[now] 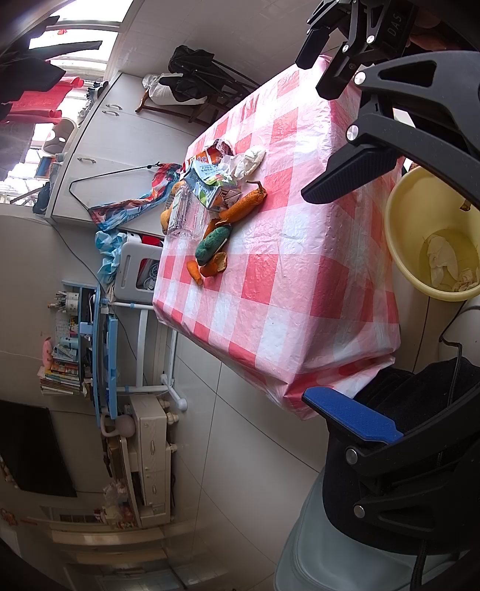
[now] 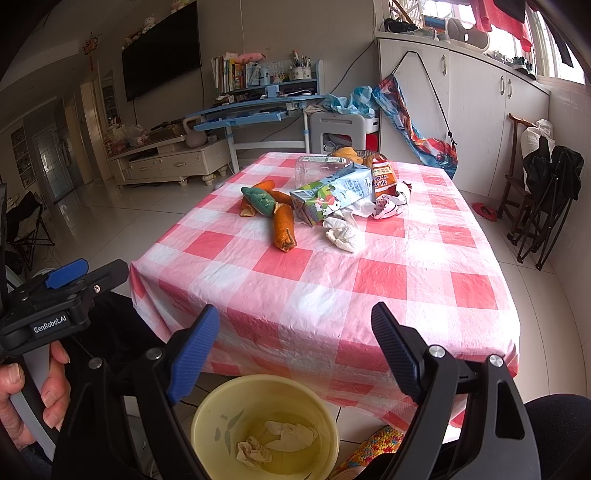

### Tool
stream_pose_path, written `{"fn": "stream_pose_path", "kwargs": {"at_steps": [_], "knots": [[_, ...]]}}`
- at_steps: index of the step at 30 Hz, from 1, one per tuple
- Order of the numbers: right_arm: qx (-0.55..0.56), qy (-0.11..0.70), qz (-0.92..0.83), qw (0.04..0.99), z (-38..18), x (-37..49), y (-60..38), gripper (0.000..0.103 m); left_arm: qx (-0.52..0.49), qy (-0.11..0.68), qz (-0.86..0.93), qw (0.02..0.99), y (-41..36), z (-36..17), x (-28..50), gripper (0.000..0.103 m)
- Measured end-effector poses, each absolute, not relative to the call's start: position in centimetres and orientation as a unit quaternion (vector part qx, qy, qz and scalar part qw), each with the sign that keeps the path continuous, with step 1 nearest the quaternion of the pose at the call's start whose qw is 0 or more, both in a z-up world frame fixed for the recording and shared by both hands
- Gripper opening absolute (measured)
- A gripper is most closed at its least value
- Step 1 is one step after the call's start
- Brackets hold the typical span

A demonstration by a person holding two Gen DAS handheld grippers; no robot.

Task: Collect trash

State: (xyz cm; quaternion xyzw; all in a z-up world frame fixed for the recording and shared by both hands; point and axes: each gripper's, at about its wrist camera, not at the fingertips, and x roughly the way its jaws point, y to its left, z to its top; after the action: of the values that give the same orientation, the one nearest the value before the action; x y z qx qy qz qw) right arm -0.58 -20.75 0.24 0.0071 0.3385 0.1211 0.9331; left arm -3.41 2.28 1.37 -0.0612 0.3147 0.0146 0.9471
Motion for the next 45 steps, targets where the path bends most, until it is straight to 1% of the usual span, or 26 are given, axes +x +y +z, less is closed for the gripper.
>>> {"fn": "stream_pose_path", "kwargs": {"at_steps": [27, 30, 32, 37, 42, 44, 45], "knots": [[0.007, 0.339, 0.121, 0.933, 0.2, -0.6, -20.7, 0.082, -0.062, 0.315, 0.014, 0.947, 2.3, 1.5, -3.4, 0.096], [0.025, 0.339, 0.126, 0.932, 0.4, -0.4, -21.2, 0.082, -0.069, 0.317, 0.011, 0.946, 2.3, 1.3, -3.3, 0.096], [0.050, 0.341, 0.124, 0.930, 0.8, 0.4, -22.0, 0.082, -0.086, 0.317, 0.007, 0.944, 2.8, 1.4, -3.1, 0.096], [0.063, 0.351, 0.098, 0.929, 1.4, 3.1, -23.9, 0.082, -0.136, 0.309, 0.006, 0.941, 4.5, 2.3, -2.3, 0.096], [0.047, 0.388, 0.093, 0.916, 0.0, 7.4, -24.5, 0.082, -0.132, 0.326, -0.014, 0.936, 3.3, 1.9, -0.1, 0.096], [0.043, 0.406, 0.090, 0.908, -0.8, 9.2, -24.6, 0.078, -0.114, 0.334, -0.029, 0.935, 1.7, 1.6, 1.0, 0.096], [0.041, 0.414, 0.093, 0.904, -1.2, 10.1, -24.5, 0.073, -0.102, 0.338, -0.038, 0.935, 0.9, 1.5, 1.8, 0.096]]}}
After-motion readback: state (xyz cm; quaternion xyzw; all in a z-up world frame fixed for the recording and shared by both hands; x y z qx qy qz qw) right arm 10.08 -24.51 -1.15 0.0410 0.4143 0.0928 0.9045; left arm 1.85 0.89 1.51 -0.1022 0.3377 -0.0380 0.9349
